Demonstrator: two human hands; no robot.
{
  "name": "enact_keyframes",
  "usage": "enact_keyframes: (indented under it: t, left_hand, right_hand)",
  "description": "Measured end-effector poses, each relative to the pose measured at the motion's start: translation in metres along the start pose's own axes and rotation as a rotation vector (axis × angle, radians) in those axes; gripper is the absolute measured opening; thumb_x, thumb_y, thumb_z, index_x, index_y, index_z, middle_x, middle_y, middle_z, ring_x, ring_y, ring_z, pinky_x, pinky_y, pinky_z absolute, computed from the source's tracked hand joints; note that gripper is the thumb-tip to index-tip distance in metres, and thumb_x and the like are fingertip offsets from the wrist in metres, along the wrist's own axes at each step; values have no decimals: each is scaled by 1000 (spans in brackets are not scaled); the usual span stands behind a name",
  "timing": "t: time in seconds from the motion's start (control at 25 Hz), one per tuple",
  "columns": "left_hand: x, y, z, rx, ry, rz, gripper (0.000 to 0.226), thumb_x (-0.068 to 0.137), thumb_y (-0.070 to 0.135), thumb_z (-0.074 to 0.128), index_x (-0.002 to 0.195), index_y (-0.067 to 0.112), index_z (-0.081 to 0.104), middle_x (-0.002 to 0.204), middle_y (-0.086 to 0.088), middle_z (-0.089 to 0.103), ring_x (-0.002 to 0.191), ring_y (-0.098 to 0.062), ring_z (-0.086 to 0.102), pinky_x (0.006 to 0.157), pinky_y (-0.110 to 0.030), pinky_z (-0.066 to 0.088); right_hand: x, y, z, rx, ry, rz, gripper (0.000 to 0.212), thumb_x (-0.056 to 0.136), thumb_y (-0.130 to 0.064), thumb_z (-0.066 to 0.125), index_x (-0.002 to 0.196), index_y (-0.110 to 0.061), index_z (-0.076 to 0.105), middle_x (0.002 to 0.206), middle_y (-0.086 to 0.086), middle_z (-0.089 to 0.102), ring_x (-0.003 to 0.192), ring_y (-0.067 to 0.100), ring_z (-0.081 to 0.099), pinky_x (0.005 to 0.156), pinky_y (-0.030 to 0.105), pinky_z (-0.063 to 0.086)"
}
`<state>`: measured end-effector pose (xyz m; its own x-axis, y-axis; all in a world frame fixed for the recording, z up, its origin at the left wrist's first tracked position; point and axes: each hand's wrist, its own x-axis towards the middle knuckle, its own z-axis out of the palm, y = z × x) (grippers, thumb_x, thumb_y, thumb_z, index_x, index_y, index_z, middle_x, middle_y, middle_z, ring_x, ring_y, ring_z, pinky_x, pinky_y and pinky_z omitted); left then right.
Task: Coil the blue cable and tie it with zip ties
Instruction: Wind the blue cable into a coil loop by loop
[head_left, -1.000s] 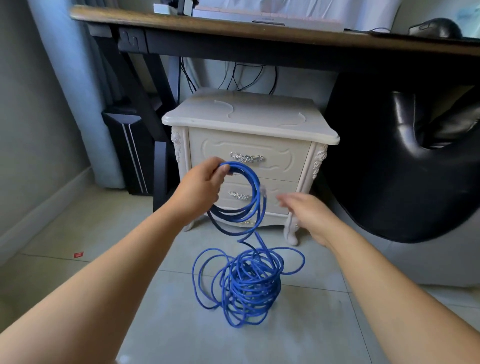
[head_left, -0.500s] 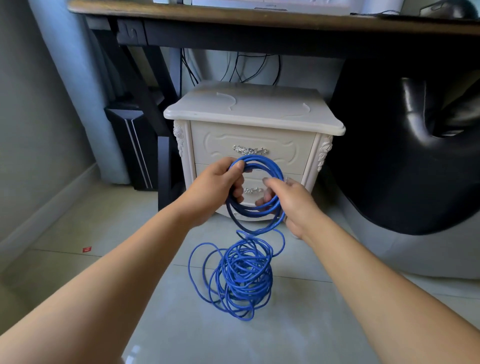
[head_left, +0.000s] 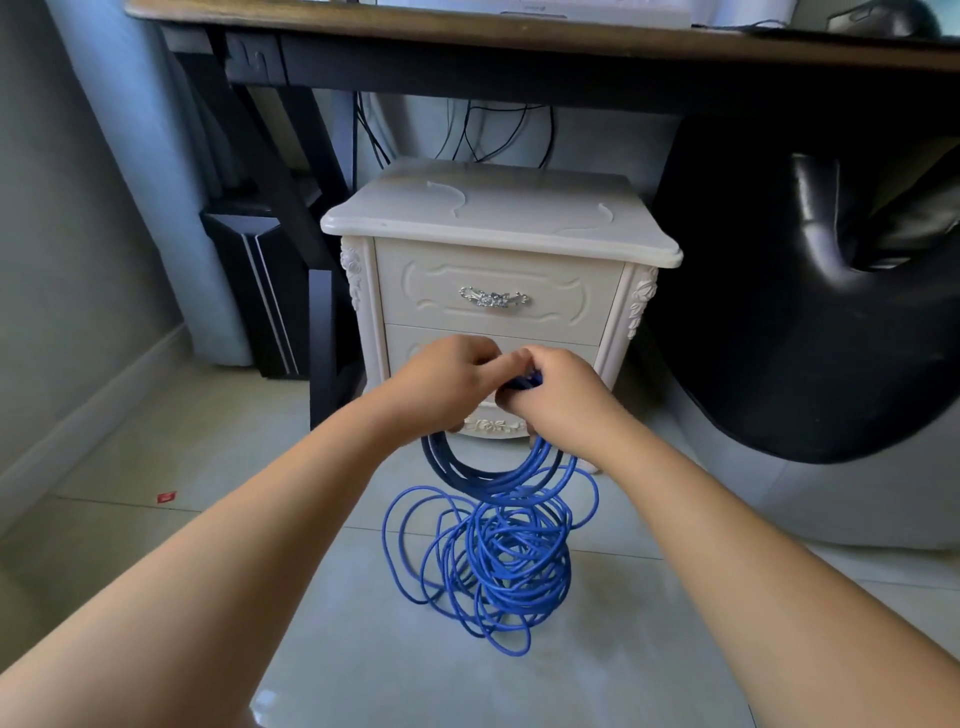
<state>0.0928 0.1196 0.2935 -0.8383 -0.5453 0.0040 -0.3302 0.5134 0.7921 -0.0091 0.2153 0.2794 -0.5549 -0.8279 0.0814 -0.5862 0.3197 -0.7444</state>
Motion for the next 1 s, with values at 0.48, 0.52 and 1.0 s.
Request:
enact_keyframes:
  t: [0.48,0.52,1.0]
  left_hand:
    - [3,1,-2,-854,157,-164,25,90,9,28,69,16,41,53,3,26,48,-12,15,43,-23,14]
    - [1,2,1,-861,135,-149,27,90,9,27,70,14,44,52,2,30,47,-13,17,43,-23,17]
    - [-10,8,-3,-95,-10,122,25,88,45,66,81,21,64,49,13,51,43,-7,50,50,-25,49]
  right_hand:
    - [-4,17,4,941,-44,287,11,87,-9,70,90,-9,59,56,2,50,52,15,55,68,40,58]
    - [-2,15,4,946,10,288,13,86,-8,70,88,-10,58,53,1,50,50,15,55,64,39,59]
    - [-7,-7,-20,-97,36,-95,11,87,-9,52,84,-8,62,76,12,61,59,30,67,46,35,56]
